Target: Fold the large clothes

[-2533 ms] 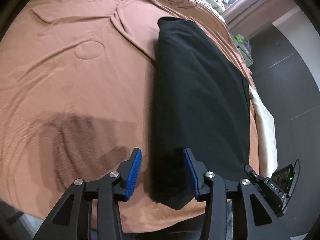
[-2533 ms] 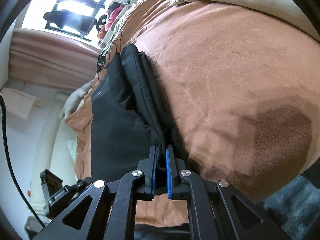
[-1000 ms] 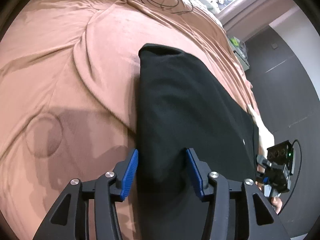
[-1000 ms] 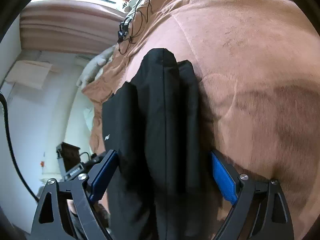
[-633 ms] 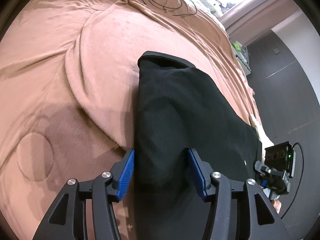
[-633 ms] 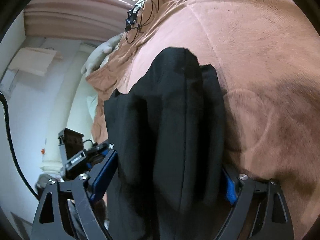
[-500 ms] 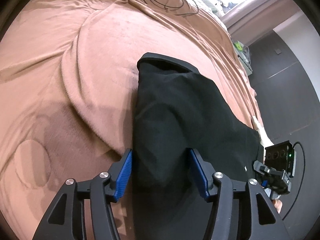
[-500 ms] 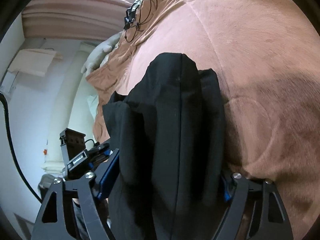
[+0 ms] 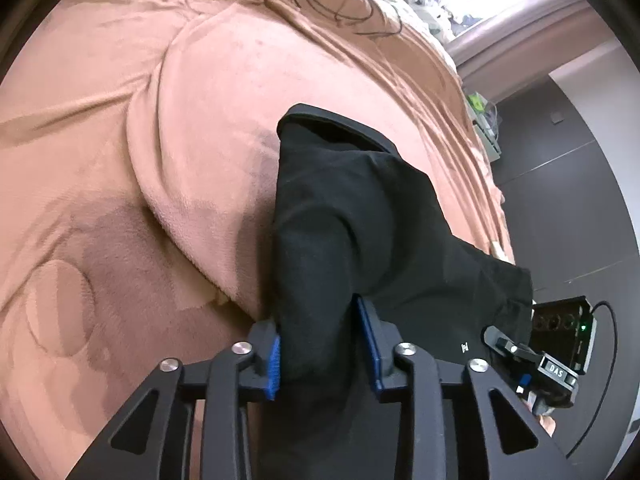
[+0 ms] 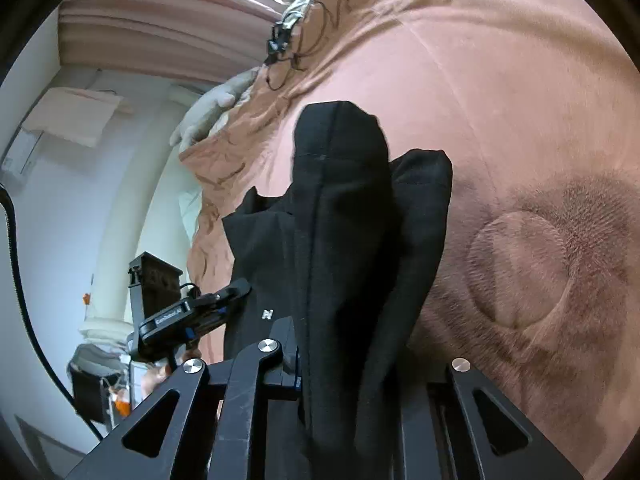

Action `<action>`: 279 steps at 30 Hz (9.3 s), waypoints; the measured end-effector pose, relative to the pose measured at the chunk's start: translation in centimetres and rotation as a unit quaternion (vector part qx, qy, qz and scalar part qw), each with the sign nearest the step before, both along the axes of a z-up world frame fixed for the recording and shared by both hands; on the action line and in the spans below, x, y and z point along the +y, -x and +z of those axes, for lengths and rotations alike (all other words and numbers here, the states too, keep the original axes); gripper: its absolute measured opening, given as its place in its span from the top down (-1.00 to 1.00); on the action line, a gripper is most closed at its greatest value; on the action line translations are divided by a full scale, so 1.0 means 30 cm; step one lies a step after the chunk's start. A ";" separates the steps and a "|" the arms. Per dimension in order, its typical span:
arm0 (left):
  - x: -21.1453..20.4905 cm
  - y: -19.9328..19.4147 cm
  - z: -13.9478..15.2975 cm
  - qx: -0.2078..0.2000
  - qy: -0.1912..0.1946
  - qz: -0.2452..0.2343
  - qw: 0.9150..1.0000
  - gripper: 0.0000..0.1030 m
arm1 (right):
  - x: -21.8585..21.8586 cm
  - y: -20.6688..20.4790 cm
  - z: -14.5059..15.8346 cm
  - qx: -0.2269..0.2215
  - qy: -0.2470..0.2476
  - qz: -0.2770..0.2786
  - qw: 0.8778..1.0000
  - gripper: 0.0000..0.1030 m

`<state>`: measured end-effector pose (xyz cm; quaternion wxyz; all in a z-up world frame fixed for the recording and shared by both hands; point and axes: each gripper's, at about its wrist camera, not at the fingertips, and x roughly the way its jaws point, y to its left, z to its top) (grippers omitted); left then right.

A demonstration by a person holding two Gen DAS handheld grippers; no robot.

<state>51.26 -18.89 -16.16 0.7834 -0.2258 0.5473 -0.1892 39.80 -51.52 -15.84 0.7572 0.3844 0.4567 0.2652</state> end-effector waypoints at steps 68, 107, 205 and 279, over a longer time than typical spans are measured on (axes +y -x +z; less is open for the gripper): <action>0.985 1.314 0.835 -0.268 0.064 0.189 0.943 0.46 | 0.999 0.853 0.805 -0.272 0.004 0.178 0.946 0.68; 1.947 1.220 0.940 -0.304 -0.015 0.311 0.900 0.46 | 2.131 0.579 0.901 -0.286 0.036 0.400 0.870 0.68; 2.415 1.045 0.186 -0.047 -0.083 0.476 0.874 0.18 | 2.636 -0.312 -0.100 -0.007 0.040 0.271 0.962 0.22; 0.876 1.605 0.738 -0.307 -0.287 0.242 0.875 -0.99 | 1.023 0.766 0.644 -0.311 0.266 0.074 0.909 -0.99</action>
